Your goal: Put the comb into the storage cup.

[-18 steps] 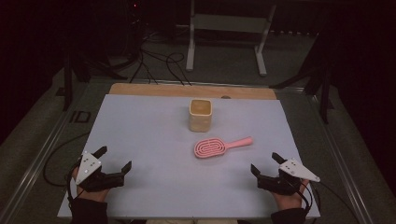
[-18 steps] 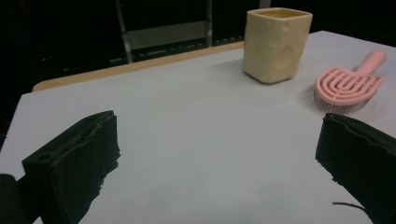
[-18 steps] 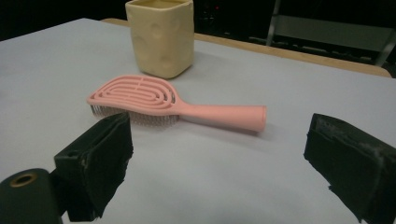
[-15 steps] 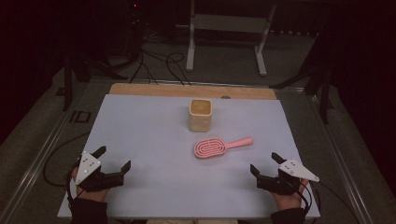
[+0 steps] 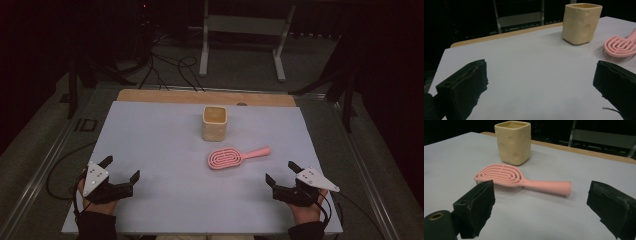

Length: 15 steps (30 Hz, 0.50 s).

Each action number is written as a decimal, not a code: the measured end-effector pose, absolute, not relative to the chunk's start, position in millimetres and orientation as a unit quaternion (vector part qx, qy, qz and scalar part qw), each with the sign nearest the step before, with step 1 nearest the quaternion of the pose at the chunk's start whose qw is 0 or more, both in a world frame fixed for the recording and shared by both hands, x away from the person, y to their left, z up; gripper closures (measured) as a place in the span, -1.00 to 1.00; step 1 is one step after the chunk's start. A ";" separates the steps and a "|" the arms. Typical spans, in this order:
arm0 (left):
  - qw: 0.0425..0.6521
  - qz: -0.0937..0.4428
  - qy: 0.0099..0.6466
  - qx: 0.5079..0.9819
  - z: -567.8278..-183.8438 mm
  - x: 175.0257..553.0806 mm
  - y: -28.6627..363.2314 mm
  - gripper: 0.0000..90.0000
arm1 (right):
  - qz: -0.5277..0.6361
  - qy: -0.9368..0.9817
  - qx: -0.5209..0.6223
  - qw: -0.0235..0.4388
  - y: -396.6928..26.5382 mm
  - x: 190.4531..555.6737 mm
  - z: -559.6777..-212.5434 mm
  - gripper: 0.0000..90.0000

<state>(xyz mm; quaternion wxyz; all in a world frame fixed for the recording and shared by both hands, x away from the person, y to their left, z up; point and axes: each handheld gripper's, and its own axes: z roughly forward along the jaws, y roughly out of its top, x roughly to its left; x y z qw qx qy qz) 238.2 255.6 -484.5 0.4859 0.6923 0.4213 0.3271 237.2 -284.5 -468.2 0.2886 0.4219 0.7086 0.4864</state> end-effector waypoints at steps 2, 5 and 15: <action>0.486 0.328 0.421 0.692 -485.2 238.5 255.0 -1.00 | 0.488 0.707 0.423 0.288 -284.3 238.4 -466.7 -0.83; 0.485 0.329 0.419 0.694 -485.3 238.2 253.5 -1.00 | 0.489 0.707 0.422 0.288 -283.8 239.0 -464.2 -0.83; 0.480 0.338 0.419 0.693 -485.2 235.4 251.3 -1.00 | 0.488 0.714 0.414 0.285 -274.3 246.7 -446.6 -0.83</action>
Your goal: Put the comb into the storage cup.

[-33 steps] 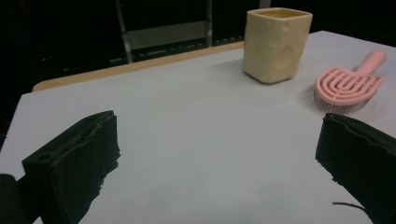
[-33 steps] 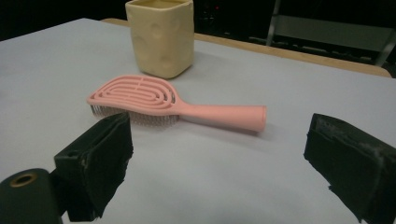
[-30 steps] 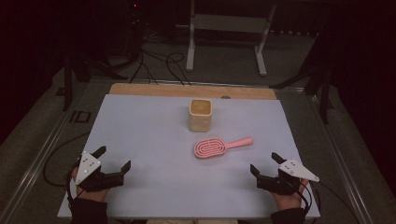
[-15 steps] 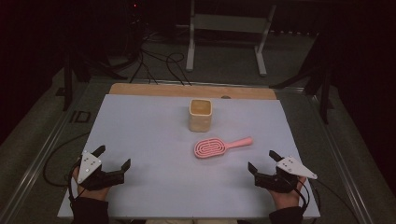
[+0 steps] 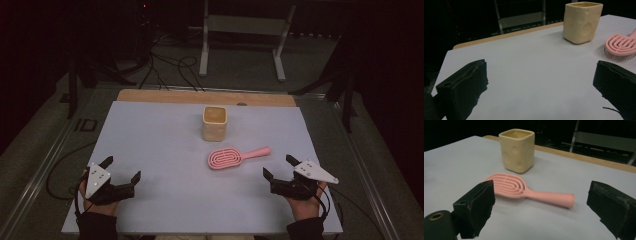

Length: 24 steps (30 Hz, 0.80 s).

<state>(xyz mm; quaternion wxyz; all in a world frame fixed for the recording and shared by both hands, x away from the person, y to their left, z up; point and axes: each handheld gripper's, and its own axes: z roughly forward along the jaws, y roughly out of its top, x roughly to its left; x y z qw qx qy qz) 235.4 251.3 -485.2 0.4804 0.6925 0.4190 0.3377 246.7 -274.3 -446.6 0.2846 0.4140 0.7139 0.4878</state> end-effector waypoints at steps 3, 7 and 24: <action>0.481 0.339 0.419 0.692 -485.1 235.2 251.4 -1.00 | 0.488 0.716 0.410 0.283 -270.8 251.0 -441.1 -0.83; 0.482 0.342 0.417 0.691 -484.7 234.4 251.2 -1.00 | 0.479 0.725 0.406 0.282 -262.1 260.8 -427.7 -0.83; 0.480 0.346 0.418 0.690 -485.1 233.9 249.8 -1.00 | 0.486 0.721 0.426 0.252 -250.7 287.3 -413.5 -0.83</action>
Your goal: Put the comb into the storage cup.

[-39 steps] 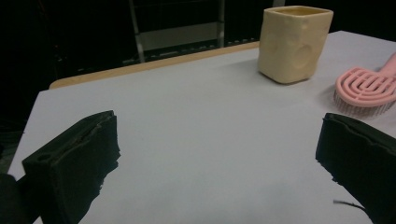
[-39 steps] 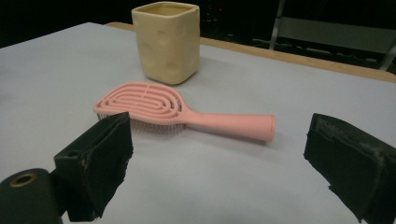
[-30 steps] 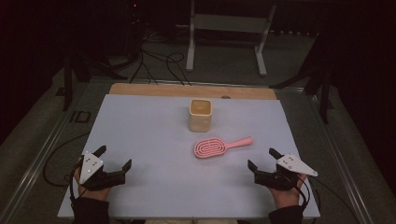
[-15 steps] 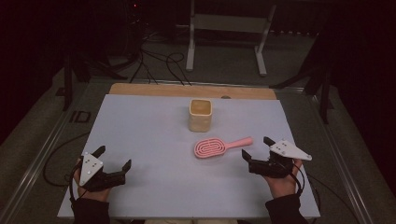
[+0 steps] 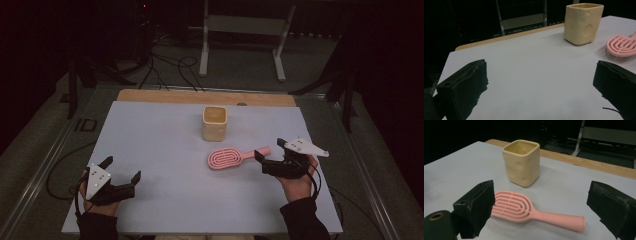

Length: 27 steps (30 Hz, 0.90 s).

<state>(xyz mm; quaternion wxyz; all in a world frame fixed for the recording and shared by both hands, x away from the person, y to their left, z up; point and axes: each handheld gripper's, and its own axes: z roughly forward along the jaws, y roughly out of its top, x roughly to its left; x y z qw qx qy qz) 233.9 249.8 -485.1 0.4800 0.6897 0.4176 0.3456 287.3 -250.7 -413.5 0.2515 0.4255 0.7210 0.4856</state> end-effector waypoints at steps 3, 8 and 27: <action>0.480 0.346 0.418 0.689 -485.2 233.9 249.7 -1.00 | 0.485 0.722 0.427 0.248 -248.7 291.1 -413.2 -0.83; 0.480 0.347 0.418 0.689 -485.1 233.7 249.9 -1.00 | 0.479 0.727 0.431 0.237 -244.6 300.3 -414.0 -0.82; 0.478 0.353 0.419 0.686 -484.9 233.1 250.5 -1.00 | 0.470 0.729 0.438 0.237 -234.6 325.4 -405.1 -0.81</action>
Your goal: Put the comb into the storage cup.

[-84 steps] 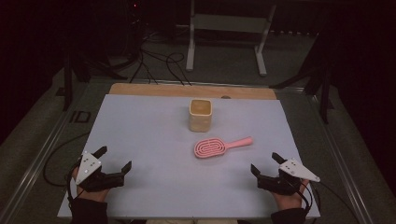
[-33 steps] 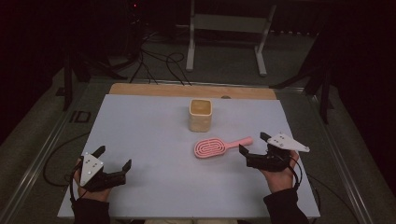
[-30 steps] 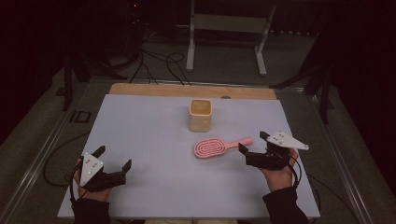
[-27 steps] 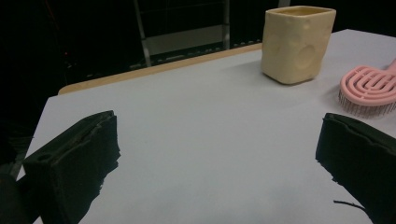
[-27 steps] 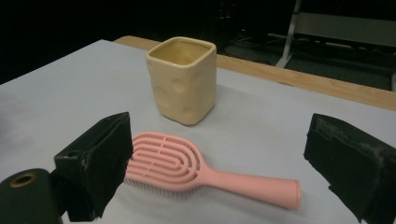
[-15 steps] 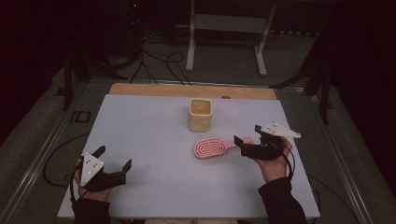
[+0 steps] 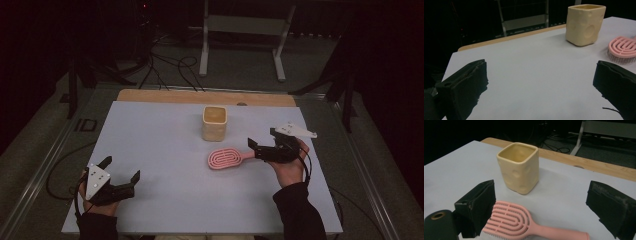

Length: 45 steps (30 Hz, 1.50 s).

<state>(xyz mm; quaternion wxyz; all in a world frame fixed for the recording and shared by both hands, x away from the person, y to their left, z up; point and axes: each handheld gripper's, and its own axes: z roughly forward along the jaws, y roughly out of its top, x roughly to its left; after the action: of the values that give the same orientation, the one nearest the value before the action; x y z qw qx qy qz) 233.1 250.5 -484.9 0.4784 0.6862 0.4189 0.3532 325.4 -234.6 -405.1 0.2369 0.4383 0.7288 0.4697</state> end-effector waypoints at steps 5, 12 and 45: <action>0.478 0.353 0.419 0.686 -485.0 233.2 250.3 -1.00 | 0.462 0.733 0.439 0.239 -231.2 333.8 -405.5 -0.79; 0.477 0.354 0.418 0.687 -485.1 233.3 250.2 -1.00 | 0.457 0.736 0.444 0.229 -228.1 344.2 -411.6 -0.79; 0.472 0.355 0.416 0.691 -485.8 233.7 248.8 -1.00 | 0.394 0.762 0.473 0.201 -226.7 382.9 -443.2 -0.60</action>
<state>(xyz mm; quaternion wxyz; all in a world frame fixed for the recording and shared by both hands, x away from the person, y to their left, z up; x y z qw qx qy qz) 233.7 248.8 -485.8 0.4721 0.6912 0.4162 0.3552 382.9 -226.7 -443.2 0.2013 0.4731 0.7618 0.3941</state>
